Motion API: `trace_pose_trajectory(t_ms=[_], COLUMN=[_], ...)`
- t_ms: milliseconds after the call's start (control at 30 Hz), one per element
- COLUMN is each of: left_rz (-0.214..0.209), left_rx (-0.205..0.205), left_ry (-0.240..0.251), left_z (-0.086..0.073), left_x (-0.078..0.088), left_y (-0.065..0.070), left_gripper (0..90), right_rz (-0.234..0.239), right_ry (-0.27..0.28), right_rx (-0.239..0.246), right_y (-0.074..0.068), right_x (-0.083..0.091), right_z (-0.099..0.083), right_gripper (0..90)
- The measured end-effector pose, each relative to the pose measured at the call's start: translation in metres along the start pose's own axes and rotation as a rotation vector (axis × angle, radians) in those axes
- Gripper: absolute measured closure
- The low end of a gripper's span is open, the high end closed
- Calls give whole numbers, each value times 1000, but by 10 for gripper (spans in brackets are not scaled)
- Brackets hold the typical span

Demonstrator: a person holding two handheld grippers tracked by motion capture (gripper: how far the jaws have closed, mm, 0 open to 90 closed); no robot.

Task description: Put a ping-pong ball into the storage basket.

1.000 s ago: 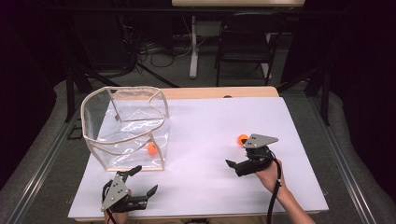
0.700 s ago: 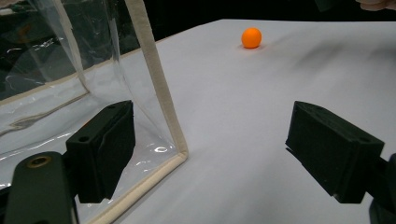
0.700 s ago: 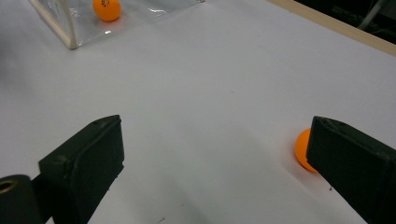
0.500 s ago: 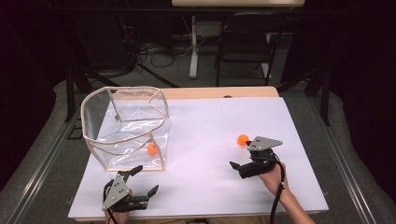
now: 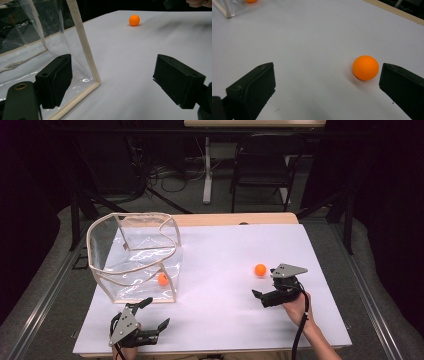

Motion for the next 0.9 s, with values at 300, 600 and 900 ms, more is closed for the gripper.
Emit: trace_pose_trajectory(t_ms=[300, 600, 900], left_rz=[-3, -6, -7], left_rx=[1, -2, -2], left_ry=[0, 1, -1], left_z=[0, 0, 0], left_x=[-1, -2, -2], left_y=[0, 0, 0], left_gripper=[157, 157, 157], right_rz=[-27, -43, -52], right_ry=[-10, -19, -26], right_rx=[-18, -28, -39], right_y=[11, 20, 28], right_x=[-1, -1, -10], right_z=[-5, -8, -8], right_gripper=[2, 2, 1])
Point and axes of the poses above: each handheld gripper's, and its own axes: x roughly backward along the jaws, z roughly out of its top, y roughly to its right, the point moved 7 cm from there along -x, roughly forward along the jaws, and after that the axes turned 7 degrees about y, right-handed, at the moved point
